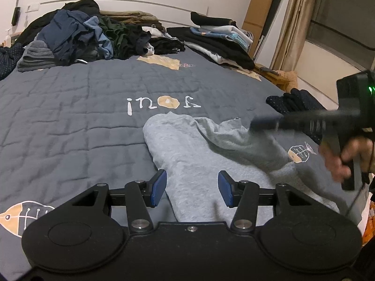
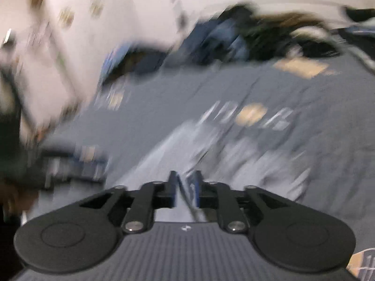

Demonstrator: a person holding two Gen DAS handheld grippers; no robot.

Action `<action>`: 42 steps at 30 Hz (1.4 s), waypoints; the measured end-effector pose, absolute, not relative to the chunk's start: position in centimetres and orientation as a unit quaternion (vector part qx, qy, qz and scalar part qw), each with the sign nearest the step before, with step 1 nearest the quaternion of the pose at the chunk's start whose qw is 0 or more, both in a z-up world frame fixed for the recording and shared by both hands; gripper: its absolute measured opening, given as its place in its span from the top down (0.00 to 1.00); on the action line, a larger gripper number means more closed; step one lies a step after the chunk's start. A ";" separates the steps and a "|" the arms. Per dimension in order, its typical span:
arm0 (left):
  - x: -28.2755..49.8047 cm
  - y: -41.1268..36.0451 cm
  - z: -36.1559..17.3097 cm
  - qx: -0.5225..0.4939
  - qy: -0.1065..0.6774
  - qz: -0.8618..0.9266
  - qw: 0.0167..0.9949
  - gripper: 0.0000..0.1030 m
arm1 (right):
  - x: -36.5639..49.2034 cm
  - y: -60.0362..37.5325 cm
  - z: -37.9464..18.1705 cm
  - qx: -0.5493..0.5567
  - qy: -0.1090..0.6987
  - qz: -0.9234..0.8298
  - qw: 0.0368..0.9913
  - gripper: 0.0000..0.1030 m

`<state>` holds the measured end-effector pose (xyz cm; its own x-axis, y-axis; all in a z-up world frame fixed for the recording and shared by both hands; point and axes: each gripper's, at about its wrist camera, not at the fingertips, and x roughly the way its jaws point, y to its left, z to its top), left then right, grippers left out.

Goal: Fold clothes

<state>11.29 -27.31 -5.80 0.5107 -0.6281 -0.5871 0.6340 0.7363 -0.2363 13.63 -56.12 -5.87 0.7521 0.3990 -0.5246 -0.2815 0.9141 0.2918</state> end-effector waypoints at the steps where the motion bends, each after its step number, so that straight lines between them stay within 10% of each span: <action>1: 11.2 -27.3 -5.8 0.005 0.336 -0.363 0.869 0.53 | 13.9 -56.9 -6.0 0.105 0.296 0.163 0.935 0.55; 16: 11.1 -27.2 -5.8 0.010 0.336 -0.363 0.869 0.53 | 18.3 -55.0 -11.4 0.052 0.377 0.078 0.922 0.57; 20: 11.2 -27.2 -5.8 0.010 0.336 -0.360 0.870 0.53 | 17.6 -54.5 -11.5 0.037 0.369 0.096 0.924 0.93; 23: 11.2 -27.2 -5.8 0.008 0.336 -0.360 0.871 0.53 | 16.9 -54.7 -10.5 0.033 0.352 0.094 0.931 0.96; 35: 11.3 -27.3 -5.8 0.012 0.337 -0.360 0.870 0.53 | 16.7 -57.6 -9.2 0.076 0.312 0.054 0.945 0.96; 42: 11.1 -27.4 -5.8 0.016 0.337 -0.362 0.869 0.52 | 19.1 -55.2 -10.7 0.052 0.322 0.101 0.940 0.77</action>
<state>11.05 -27.40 -5.83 0.5110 -0.6181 -0.5973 0.6402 0.7374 -0.2153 19.12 -55.24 -10.71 0.7724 0.2233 -0.5946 -0.1569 0.9742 0.1621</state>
